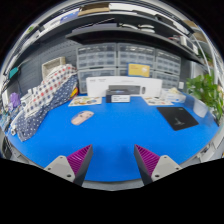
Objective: Arrange mouse
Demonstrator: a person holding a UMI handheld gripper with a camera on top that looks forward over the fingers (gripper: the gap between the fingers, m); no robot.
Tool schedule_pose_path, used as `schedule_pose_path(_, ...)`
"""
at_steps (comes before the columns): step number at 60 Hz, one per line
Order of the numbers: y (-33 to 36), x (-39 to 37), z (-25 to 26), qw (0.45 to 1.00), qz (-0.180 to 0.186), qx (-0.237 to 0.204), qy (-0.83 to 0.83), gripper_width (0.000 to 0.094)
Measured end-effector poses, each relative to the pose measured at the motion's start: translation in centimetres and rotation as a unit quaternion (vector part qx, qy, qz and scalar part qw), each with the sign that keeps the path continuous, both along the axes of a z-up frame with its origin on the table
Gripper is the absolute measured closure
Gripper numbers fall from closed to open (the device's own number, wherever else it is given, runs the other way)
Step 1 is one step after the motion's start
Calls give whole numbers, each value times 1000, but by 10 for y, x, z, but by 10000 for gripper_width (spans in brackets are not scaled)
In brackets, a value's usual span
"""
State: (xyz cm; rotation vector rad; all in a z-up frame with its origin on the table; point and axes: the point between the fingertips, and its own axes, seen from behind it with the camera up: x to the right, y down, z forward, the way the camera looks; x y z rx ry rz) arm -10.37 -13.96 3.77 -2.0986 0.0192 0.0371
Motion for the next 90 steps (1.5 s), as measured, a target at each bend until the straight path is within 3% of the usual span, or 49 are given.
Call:
schedule_pose_path(17,88,-107,-20,997,71,-13,12,99)
schedule_pose_path(45,230,-170,-42,996,76,-47,-7,130)
schedule_pose_path(51,247,-177,-43,996,74,-54,-9,188)
schedule_pose_path(63,252,-184,-44,993,83,-82,-9,451)
schedule_pose_path(72,249,-184,-46,992,82,-100,3,533)
schedule_pose_path(74,248,-183,-46,991,85,-106,-1,517)
schedule_pose_path(75,248,-183,-46,990,88,-109,-3,585)
schedule_pose_path(79,249,-183,-46,988,98,-120,-5,637)
schedule_pose_path(85,248,-176,-44,983,117,-137,-19,637)
schedule_pose_path(90,250,-163,-14,984,134,-117,-13,639)
